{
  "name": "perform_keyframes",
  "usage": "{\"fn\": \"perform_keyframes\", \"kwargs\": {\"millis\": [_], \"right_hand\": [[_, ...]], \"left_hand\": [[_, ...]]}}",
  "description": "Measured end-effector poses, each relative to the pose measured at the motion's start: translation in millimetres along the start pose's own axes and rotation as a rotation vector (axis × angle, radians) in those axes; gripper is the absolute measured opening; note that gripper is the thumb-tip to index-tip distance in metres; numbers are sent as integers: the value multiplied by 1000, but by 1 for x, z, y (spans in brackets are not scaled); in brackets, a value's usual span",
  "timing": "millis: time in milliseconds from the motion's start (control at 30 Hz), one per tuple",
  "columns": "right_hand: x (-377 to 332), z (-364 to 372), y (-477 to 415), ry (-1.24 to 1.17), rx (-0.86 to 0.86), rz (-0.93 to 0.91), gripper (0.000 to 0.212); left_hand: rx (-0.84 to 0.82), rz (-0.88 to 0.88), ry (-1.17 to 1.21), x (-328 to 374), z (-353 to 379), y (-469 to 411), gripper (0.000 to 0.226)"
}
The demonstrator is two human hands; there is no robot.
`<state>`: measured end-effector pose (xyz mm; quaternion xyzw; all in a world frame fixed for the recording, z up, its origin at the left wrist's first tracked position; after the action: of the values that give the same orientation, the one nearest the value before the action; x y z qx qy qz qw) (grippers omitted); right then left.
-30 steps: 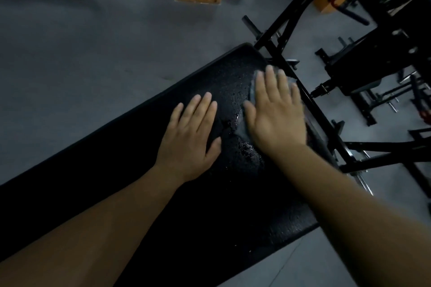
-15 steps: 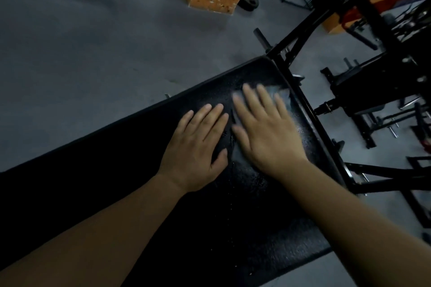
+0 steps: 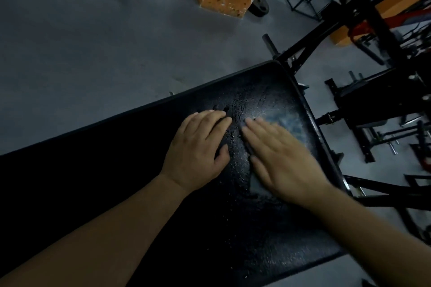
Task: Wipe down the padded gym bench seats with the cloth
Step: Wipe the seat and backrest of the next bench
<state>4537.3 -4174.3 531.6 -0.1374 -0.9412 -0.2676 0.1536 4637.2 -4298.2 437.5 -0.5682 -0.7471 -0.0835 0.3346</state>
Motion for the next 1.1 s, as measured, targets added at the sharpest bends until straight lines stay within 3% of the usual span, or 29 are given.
{"fn": "perform_keyframes", "kwargs": {"millis": [100,200,367,533,600,700,767,933,1000,1100], "right_hand": [[48,-25,-34,-45,93,146,57],[33,-39,-71,-86,162,257,56],[-1,3,4,44,56,-18,58],[52,-28,-46,-124,197,336,67],[20,-24,-52,-87,180,258,64],[-29,15,10,26,64,-15,58],[-21,26,49,56,17,-93,58],[28,-11,7,-23,207,332,56],[-18,6,11,-44,218,299,58],[-83,54,75,-63,53,52,58]], "left_hand": [[32,-93,58,13,6,12,49],[56,-135,65,16,13,21,49],[43,-119,83,11,15,20,50],[53,-149,84,15,14,21,51],[55,-165,88,14,15,22,51],[61,-178,97,13,15,23,51],[59,-174,93,13,14,24,50],[41,-194,44,17,16,35,52],[35,-196,39,18,20,39,53],[24,-188,50,18,22,43,53]]}}
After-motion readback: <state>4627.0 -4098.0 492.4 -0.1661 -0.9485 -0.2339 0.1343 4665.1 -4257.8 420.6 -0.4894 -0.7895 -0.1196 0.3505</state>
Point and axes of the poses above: each hand's wrist, its own y-axis away from the middle knuckle, its own z-axis out of the palm, x = y × z, the point moved 4 cm from there along -y, towards the middle knuckle, and after that the axes turned 15 degrees about -x, right-handed, at the moved point
